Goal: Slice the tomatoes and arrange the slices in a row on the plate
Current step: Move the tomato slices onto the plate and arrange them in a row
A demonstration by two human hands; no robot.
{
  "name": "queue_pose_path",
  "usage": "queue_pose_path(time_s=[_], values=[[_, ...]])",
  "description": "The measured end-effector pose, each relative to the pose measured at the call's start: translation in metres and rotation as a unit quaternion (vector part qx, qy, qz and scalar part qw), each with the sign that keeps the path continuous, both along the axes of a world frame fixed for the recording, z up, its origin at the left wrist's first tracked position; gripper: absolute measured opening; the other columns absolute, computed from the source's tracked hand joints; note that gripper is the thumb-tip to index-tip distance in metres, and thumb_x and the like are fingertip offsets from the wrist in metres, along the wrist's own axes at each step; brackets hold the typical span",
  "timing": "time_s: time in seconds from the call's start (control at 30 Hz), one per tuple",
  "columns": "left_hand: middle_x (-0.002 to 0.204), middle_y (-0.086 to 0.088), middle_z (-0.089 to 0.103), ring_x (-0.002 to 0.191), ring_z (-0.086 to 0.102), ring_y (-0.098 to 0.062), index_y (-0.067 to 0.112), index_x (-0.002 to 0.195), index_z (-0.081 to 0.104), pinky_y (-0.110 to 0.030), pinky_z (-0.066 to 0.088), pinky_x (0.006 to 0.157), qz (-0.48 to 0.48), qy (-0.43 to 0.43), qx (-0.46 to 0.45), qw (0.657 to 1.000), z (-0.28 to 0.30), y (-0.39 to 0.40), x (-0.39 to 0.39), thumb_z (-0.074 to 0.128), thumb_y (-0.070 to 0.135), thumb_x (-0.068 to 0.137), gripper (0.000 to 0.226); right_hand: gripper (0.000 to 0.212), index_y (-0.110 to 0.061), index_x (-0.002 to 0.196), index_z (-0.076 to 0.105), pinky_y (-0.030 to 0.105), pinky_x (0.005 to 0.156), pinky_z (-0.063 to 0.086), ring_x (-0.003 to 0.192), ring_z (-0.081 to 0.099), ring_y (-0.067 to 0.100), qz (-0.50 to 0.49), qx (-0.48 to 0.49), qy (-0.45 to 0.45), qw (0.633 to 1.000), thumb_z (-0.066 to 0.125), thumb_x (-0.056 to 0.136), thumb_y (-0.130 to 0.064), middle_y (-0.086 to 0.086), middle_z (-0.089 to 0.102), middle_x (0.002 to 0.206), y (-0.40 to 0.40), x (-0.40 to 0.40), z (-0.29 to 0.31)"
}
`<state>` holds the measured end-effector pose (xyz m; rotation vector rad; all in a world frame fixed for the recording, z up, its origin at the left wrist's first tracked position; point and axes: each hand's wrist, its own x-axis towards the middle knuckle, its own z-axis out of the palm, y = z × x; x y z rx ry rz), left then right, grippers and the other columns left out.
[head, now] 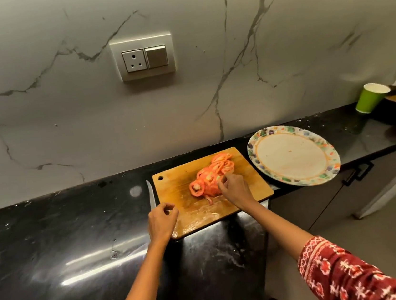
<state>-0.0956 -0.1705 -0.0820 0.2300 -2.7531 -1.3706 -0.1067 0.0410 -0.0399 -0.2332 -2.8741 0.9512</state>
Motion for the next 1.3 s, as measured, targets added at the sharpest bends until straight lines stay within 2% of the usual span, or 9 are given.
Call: queue_pose_path(time_s=[0.23, 0.37, 0.53, 0.67, 0.87, 1.0, 1.13, 1.23, 1.3], values=[[0.094, -0.004, 0.07, 0.088, 0.064, -0.019, 0.014, 0.093, 0.069, -0.03, 0.05, 0.073, -0.035, 0.021, -0.042, 0.998, -0.006, 0.073, -0.02, 0.07, 0.02, 0.078, 0.017, 0.016, 0.0, 0.085, 0.058, 0.035, 0.061, 0.037, 0.081, 0.06, 0.036, -0.005, 0.002, -0.017, 1.0, 0.047, 0.088, -0.012, 0.021, 0.063, 0.084, 0.058, -0.044, -0.007], [0.107, 0.0, 0.062, 0.104, 0.053, -0.02, 0.018, 0.107, 0.063, -0.032, 0.043, 0.076, 0.005, 0.045, -0.127, 0.991, -0.007, 0.099, -0.023, 0.073, 0.025, 0.075, 0.034, 0.015, -0.003, 0.091, 0.061, 0.033, 0.067, 0.042, 0.083, 0.06, 0.031, 0.044, -0.018, -0.031, 0.998, 0.05, 0.088, -0.013, 0.017, 0.065, 0.087, 0.071, -0.071, -0.005], [0.105, -0.002, 0.056, 0.106, 0.048, -0.019, 0.014, 0.102, 0.064, -0.031, 0.041, 0.075, 0.071, 0.033, -0.166, 0.983, -0.006, 0.115, -0.027, 0.071, 0.021, 0.077, 0.027, 0.015, -0.003, 0.094, 0.06, 0.027, 0.061, 0.034, 0.082, 0.06, 0.03, 0.107, -0.021, -0.034, 0.993, 0.049, 0.089, -0.012, 0.016, 0.065, 0.086, 0.076, -0.088, -0.007], [0.104, -0.006, 0.058, 0.101, 0.052, -0.021, 0.009, 0.098, 0.064, -0.031, 0.045, 0.077, 0.069, 0.042, -0.151, 0.985, -0.006, 0.121, -0.04, 0.067, 0.015, 0.082, 0.018, 0.017, -0.004, 0.099, 0.062, 0.027, 0.061, 0.038, 0.08, 0.061, 0.025, 0.153, -0.036, -0.011, 0.987, 0.05, 0.09, -0.012, 0.013, 0.066, 0.087, 0.084, -0.101, -0.005], [0.085, -0.003, 0.065, 0.079, 0.061, -0.015, 0.009, 0.088, 0.066, -0.025, 0.052, 0.072, 0.085, 0.077, -0.035, 0.993, 0.003, 0.11, -0.04, 0.064, 0.004, 0.083, 0.008, 0.012, -0.005, 0.091, 0.063, 0.033, 0.061, 0.046, 0.07, 0.061, 0.024, 0.182, -0.073, 0.004, 0.981, 0.054, 0.087, -0.011, 0.013, 0.067, 0.078, 0.102, -0.1, -0.015], [0.087, -0.005, 0.063, 0.081, 0.059, -0.016, 0.006, 0.092, 0.063, -0.011, 0.044, 0.068, 0.101, 0.09, 0.03, 0.99, 0.018, 0.107, -0.048, 0.06, 0.004, 0.086, 0.007, 0.006, -0.008, 0.089, 0.06, 0.04, 0.059, 0.055, 0.059, 0.065, 0.023, 0.174, -0.179, -0.047, 0.967, 0.055, 0.089, -0.009, 0.01, 0.067, 0.072, 0.104, -0.1, -0.01], [0.087, 0.002, 0.061, 0.082, 0.058, -0.009, 0.01, 0.092, 0.061, -0.01, 0.047, 0.07, 0.049, 0.129, 0.073, 0.988, 0.034, 0.115, -0.049, 0.061, 0.004, 0.085, 0.009, 0.006, -0.01, 0.089, 0.059, 0.022, 0.05, 0.053, 0.051, 0.063, 0.009, 0.158, -0.351, -0.161, 0.909, 0.055, 0.093, -0.011, 0.007, 0.066, 0.077, 0.108, -0.089, 0.008], [0.091, 0.001, 0.061, 0.084, 0.056, -0.002, 0.011, 0.094, 0.062, -0.007, 0.045, 0.074, -0.041, 0.179, 0.018, 0.983, 0.041, 0.131, -0.053, 0.062, 0.003, 0.084, 0.013, 0.017, -0.005, 0.101, 0.061, 0.019, 0.052, 0.054, 0.057, 0.063, 0.01, 0.131, -0.418, -0.202, 0.876, 0.058, 0.092, -0.02, 0.008, 0.066, 0.082, 0.117, -0.089, 0.023], [0.092, 0.0, 0.06, 0.084, 0.054, -0.006, 0.01, 0.093, 0.063, -0.01, 0.042, 0.076, -0.099, 0.197, -0.023, 0.975, 0.034, 0.15, -0.051, 0.063, 0.001, 0.082, 0.014, 0.022, -0.007, 0.103, 0.06, 0.019, 0.053, 0.054, 0.061, 0.063, 0.014, 0.102, -0.441, -0.224, 0.863, 0.061, 0.091, -0.025, 0.009, 0.066, 0.085, 0.125, -0.085, 0.024]])
